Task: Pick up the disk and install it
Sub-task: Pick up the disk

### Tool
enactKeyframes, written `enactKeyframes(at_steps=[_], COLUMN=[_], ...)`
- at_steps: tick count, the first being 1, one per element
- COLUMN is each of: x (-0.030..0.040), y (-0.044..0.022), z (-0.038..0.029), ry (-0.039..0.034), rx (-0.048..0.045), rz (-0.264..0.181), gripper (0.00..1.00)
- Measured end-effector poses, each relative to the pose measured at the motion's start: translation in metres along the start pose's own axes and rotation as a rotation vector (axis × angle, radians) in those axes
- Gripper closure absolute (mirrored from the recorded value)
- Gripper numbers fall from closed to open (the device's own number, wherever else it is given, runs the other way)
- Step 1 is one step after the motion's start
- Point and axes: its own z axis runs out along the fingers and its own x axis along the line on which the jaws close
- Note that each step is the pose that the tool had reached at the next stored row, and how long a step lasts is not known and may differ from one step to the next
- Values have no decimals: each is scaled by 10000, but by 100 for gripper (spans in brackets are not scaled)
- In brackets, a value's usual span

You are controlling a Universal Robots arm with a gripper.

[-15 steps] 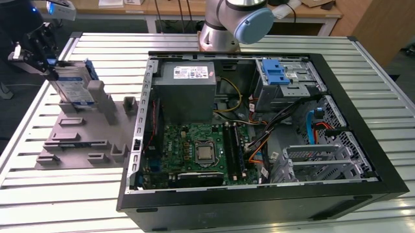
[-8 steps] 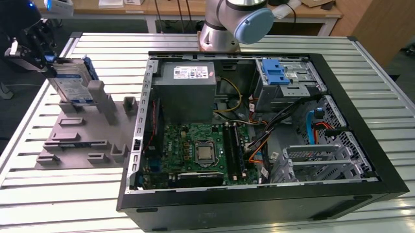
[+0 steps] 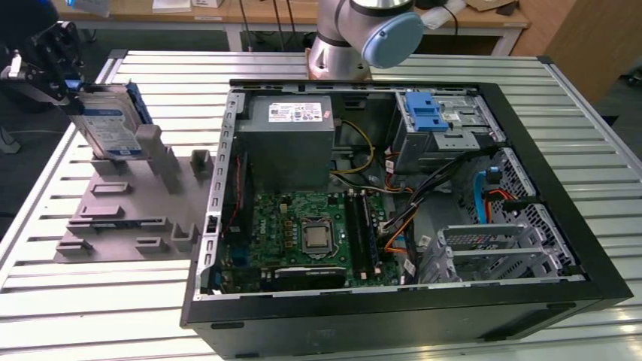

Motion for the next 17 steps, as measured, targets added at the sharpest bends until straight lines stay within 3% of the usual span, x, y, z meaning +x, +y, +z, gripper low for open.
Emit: enactKeyframes(at_steps=[10, 17], x=[-1, -1], y=[1, 2], z=[-131, -156], ry=[0, 0], rx=[0, 1], rz=[0, 0], gripper=[64, 64])
